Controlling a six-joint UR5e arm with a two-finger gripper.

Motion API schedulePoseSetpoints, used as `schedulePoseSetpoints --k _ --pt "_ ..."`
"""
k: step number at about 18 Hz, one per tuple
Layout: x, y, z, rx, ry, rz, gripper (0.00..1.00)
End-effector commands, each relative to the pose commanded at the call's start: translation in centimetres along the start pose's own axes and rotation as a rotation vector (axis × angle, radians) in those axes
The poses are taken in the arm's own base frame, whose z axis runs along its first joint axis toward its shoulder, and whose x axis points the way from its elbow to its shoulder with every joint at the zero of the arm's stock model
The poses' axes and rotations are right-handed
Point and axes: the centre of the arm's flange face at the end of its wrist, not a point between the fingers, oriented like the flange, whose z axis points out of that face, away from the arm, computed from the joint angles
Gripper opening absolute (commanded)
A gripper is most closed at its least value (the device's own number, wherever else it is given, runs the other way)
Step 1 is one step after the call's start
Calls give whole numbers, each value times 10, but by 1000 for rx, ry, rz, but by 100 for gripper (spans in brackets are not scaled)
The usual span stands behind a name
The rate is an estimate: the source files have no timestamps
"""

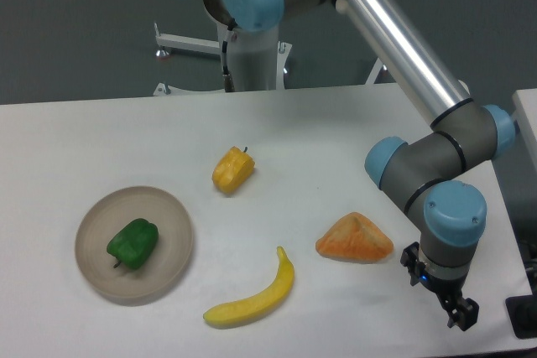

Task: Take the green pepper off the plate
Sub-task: 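Move the gripper from beside the orange wedge toward the plate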

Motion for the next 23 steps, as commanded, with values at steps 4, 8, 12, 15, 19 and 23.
schedulePoseSetpoints --k 4,8,12,15,19,23 --pt "1 -2 -2 8 0 -12 100" --pt "9 -10 -12 5 10 -35 100" --pt "26 -20 -34 8 35 -79 100" --pt "50 -40 -64 11 60 -155 100" --pt "86 -61 -106 76 87 -229 100" --pt "113 -80 -141 191 149 -439 100"
